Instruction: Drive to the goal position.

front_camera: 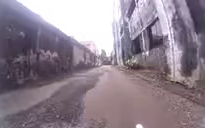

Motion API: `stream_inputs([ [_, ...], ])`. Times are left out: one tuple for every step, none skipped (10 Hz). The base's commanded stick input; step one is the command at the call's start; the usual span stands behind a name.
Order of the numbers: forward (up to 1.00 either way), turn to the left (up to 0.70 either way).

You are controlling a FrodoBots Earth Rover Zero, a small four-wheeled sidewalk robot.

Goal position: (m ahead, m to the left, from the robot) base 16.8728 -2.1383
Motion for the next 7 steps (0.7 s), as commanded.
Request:
stream_inputs([
  [0.7, -0.35],
  [0.7, -0.35],
  [0.7, -0.35],
  [0.7, -0.34],
  [0.7, -0.14],
  [0.7, 0.0],
  [0.7, 0.0],
])
